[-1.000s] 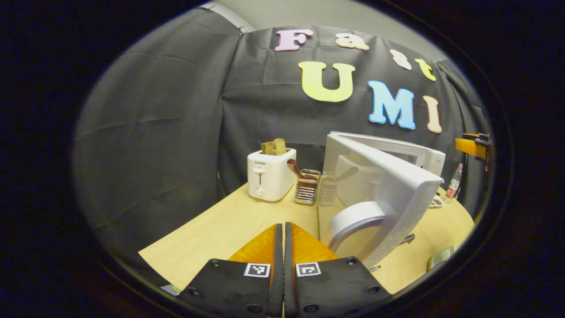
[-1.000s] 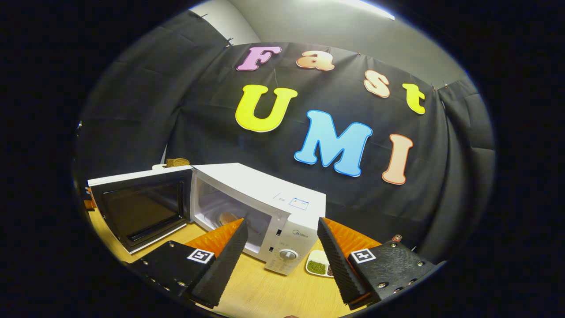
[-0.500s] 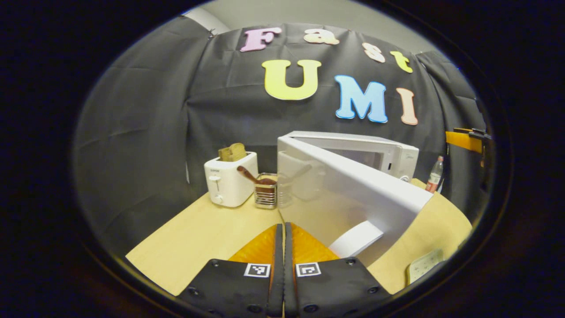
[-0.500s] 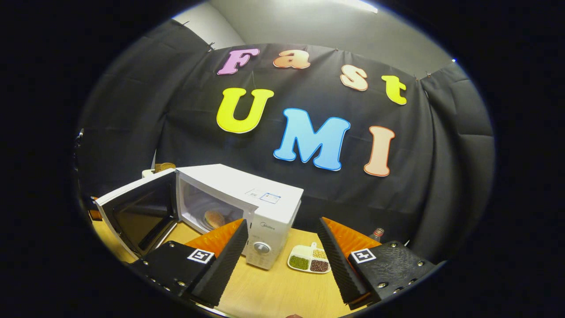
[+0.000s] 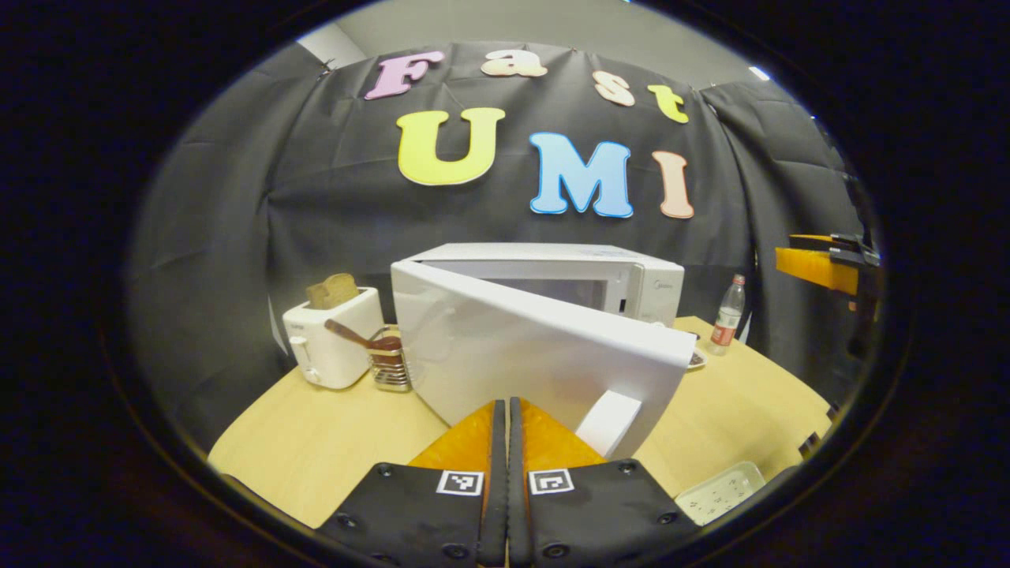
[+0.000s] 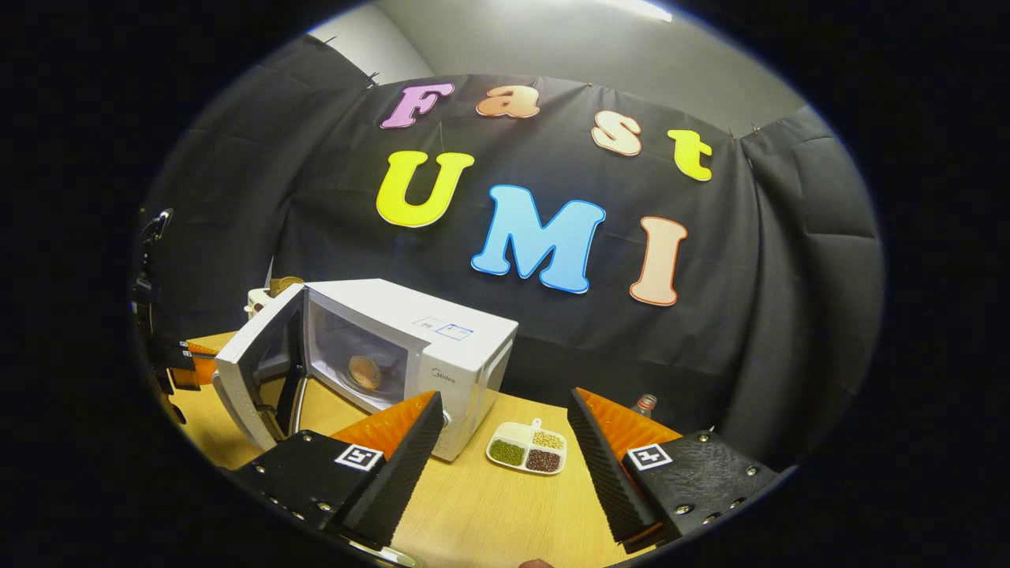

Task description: Open the microwave oven with the left hand, put the food in, and close the microwave oven.

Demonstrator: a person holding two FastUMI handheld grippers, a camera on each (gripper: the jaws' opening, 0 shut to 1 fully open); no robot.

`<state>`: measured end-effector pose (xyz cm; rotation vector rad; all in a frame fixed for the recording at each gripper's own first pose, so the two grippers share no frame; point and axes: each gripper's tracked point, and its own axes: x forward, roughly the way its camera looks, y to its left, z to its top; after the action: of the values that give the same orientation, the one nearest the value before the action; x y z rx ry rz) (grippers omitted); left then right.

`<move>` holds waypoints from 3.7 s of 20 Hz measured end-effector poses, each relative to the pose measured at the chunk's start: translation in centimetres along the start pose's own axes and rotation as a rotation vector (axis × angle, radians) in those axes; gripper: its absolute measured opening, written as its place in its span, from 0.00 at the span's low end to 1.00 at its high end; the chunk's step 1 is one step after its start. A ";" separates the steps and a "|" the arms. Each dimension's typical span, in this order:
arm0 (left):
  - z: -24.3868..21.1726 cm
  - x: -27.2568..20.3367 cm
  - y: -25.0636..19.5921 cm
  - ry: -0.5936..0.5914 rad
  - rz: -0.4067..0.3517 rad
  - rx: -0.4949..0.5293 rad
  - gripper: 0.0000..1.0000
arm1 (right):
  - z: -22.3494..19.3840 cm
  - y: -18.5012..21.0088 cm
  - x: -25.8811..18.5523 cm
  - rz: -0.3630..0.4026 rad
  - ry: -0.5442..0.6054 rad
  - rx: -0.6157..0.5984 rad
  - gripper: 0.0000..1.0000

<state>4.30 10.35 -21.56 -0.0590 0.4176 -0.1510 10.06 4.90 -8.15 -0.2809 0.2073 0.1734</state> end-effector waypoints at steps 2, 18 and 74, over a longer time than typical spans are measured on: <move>0.7 1.0 -1.5 -0.003 -0.033 0.005 0.07 | -0.2 -0.8 -0.6 -0.014 0.001 0.012 0.97; 5.2 10.5 -9.3 -0.021 -0.129 -0.006 0.07 | -3.6 -9.4 -6.0 -0.177 0.034 0.072 0.96; 13.0 -14.4 -5.1 -0.297 0.004 0.059 0.42 | 1.1 1.0 -15.3 -0.085 -0.113 0.165 0.97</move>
<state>-4.09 7.92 -3.49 -0.0214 0.1170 -0.1478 -4.71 4.00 -3.93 -0.1156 0.0967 0.0870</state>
